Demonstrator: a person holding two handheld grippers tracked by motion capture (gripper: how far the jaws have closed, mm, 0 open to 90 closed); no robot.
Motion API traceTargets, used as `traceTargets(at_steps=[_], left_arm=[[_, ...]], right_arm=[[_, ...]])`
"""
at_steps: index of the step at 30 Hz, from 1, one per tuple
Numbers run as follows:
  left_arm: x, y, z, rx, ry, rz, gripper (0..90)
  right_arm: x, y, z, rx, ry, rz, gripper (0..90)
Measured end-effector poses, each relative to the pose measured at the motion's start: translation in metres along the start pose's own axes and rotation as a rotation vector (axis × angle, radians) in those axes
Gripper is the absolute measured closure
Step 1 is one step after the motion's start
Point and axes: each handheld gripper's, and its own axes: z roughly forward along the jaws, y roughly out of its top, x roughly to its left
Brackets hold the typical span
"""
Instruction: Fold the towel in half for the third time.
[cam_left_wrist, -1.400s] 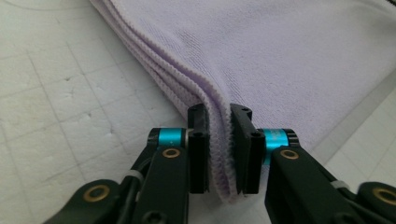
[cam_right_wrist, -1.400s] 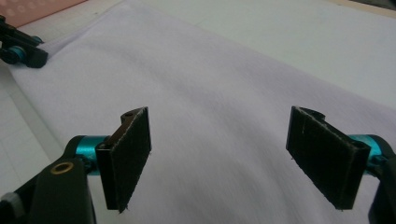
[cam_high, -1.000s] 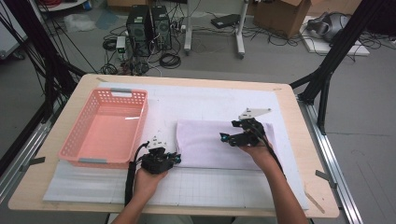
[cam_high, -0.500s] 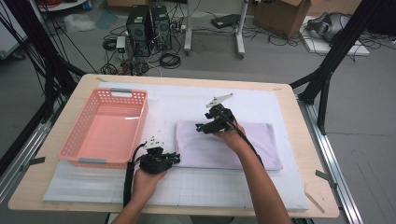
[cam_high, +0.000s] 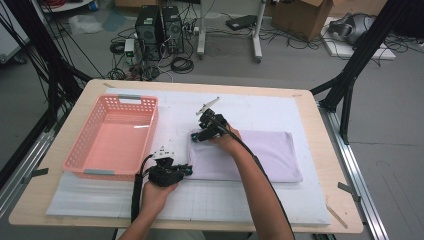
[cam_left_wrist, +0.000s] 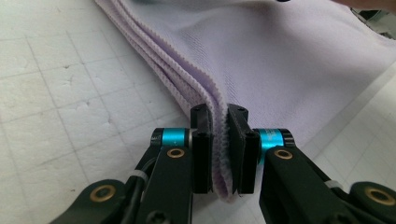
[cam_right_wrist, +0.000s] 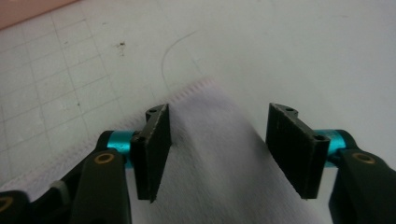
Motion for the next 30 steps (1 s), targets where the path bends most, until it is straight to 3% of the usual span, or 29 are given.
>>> traceTargets(at_steps=[5,7,10,15,18,22,25,30], left_arm=[[0.000,-0.001,0.000,0.007,0.005,-0.008,81.1],[0.001,-0.001,-0.001,0.014,0.004,-0.011,81.4],[0.004,-0.001,-0.005,0.030,-0.002,-0.017,81.9],[0.004,0.003,-0.019,0.041,-0.024,-0.016,82.5],[0.006,0.010,-0.033,-0.006,-0.065,-0.033,82.5],[0.002,0.022,-0.047,-0.105,-0.134,-0.011,82.2],[-0.004,0.030,-0.047,-0.139,-0.168,-0.005,82.1],[-0.020,0.042,-0.035,-0.138,-0.205,0.035,82.0]], right_arm=[[0.000,0.005,0.006,0.022,0.043,-0.042,55.0],[0.002,0.005,0.006,0.031,0.066,-0.044,65.5],[0.009,0.007,0.005,0.040,0.060,-0.062,81.5],[0.021,0.014,0.001,0.006,0.070,-0.096,83.7],[0.024,0.019,-0.006,-0.055,0.078,-0.106,83.7],[0.022,0.022,-0.026,-0.160,0.104,-0.076,83.7],[0.021,0.022,-0.041,-0.213,0.100,-0.066,83.7],[0.016,0.016,-0.066,-0.247,0.063,-0.087,83.6]])
